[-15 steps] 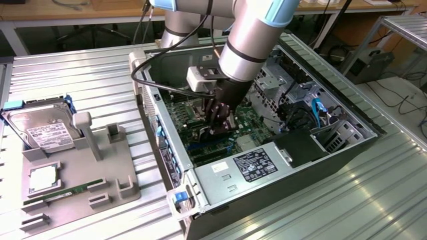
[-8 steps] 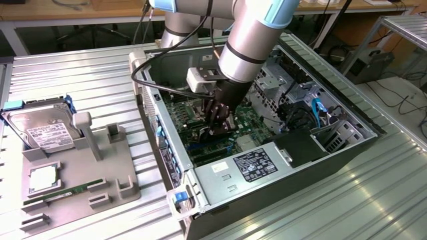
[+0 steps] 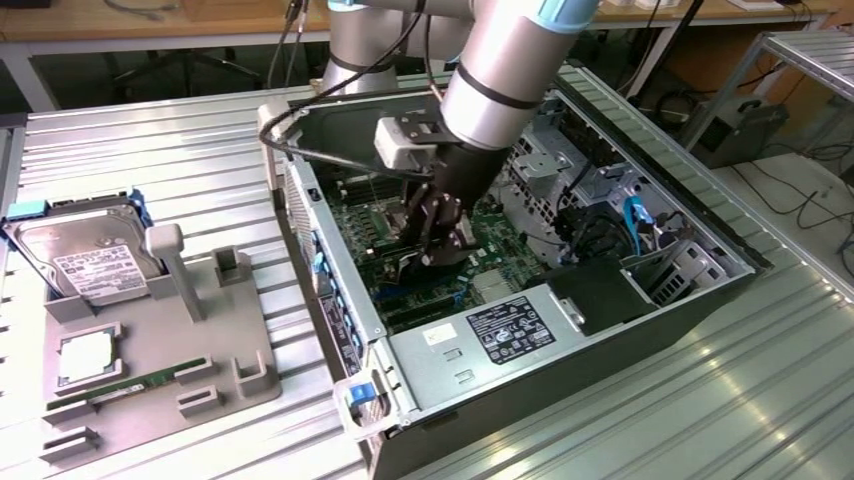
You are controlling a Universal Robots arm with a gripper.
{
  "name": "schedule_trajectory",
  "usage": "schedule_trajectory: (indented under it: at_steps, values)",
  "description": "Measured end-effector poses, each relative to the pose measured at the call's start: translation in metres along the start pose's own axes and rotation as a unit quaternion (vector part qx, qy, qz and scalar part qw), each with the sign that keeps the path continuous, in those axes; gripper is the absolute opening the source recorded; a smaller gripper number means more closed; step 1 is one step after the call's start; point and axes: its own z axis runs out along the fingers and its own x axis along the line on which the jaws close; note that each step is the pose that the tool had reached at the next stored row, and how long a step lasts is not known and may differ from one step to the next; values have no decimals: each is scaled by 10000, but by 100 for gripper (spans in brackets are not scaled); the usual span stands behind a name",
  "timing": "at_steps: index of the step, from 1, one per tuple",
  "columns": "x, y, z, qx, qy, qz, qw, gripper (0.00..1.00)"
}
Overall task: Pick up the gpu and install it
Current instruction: 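Insert the gpu into the slot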
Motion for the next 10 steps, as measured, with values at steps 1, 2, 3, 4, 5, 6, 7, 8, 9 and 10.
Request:
schedule_trajectory:
  at_steps: [1, 2, 3, 4, 5, 6, 7, 8, 9, 10]
  values:
    - [0, 17, -79, 1, 0, -2, 10000, 46]
    - [0, 25, -115, 2, 0, -3, 10000, 46]
    - [0, 37, -161, 8, -1, -4, 10000, 46]
    - [1, 44, -192, 13, 1, -4, 10000, 45]
    - [0, 52, -218, 22, 0, -5, 10000, 38]
    - [0, 62, -253, 40, 0, -8, 10000, 38]
    - [-4, 71, -260, 79, -1, -11, 10000, 25]
    - [-8, 78, -259, 117, -2, -12, 9999, 25]
    - [-12, 84, -256, 161, -3, -13, 9999, 20]
    - [-19, 95, -249, 231, -3, -13, 9997, 13]
